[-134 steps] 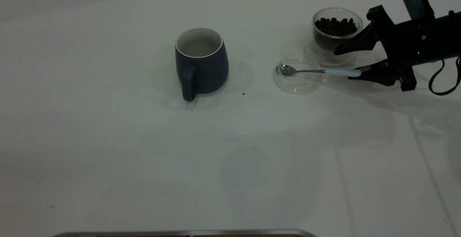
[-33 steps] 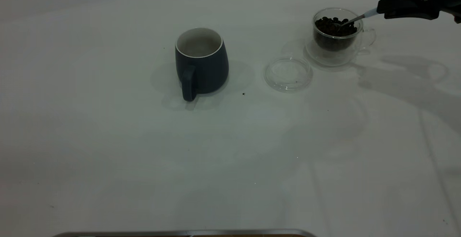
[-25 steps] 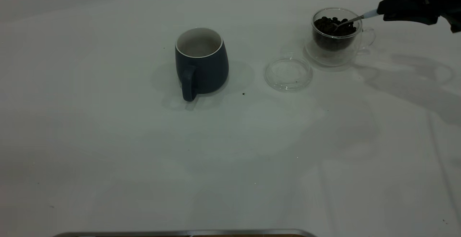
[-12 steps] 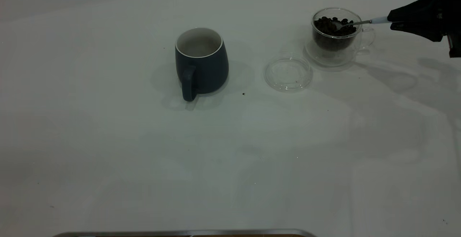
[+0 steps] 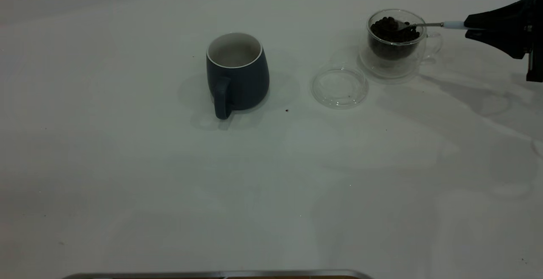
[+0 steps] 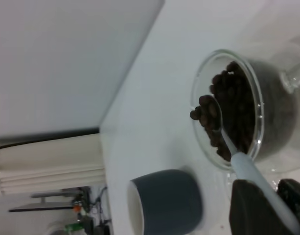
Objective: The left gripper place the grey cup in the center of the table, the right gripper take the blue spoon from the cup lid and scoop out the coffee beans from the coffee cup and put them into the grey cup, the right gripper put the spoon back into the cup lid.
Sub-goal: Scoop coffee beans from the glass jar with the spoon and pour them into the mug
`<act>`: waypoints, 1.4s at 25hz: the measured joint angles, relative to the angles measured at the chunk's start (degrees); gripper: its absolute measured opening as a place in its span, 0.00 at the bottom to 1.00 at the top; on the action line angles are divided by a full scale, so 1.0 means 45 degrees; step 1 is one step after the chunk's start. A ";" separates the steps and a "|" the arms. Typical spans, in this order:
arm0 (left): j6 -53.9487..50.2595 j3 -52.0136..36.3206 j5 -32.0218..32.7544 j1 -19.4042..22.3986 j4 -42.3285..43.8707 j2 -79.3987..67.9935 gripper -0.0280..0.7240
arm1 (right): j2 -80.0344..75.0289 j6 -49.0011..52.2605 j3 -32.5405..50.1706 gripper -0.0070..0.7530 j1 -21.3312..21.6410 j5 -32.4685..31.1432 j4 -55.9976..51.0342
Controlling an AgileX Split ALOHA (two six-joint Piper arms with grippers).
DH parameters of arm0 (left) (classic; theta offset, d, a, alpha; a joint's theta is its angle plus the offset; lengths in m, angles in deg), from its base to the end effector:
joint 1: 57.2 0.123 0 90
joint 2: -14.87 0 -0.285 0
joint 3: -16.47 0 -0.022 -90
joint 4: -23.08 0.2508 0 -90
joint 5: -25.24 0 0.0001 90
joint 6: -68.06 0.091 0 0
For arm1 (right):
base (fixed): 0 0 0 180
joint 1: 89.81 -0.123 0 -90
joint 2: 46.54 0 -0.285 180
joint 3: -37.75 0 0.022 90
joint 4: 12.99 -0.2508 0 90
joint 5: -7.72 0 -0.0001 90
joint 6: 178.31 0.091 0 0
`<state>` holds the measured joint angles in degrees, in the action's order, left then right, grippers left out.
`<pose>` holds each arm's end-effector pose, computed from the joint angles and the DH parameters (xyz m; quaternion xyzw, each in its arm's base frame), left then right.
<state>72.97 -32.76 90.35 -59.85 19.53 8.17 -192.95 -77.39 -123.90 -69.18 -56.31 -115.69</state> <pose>-0.0100 -0.0047 0.2681 0.0598 0.8681 -0.0212 0.4924 0.3579 -0.0494 0.0108 0.2472 0.7900 0.5184 0.2145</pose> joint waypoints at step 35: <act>0.0014 0.0000 0.0000 0.0000 0.0000 0.0000 0.74 | 0.0709 0.0220 -0.1318 0.16 -0.5730 -0.0110 0.0041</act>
<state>73.03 -32.76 90.35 -59.85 19.53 8.17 -189.77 -76.40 -129.84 -94.96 -56.81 -115.50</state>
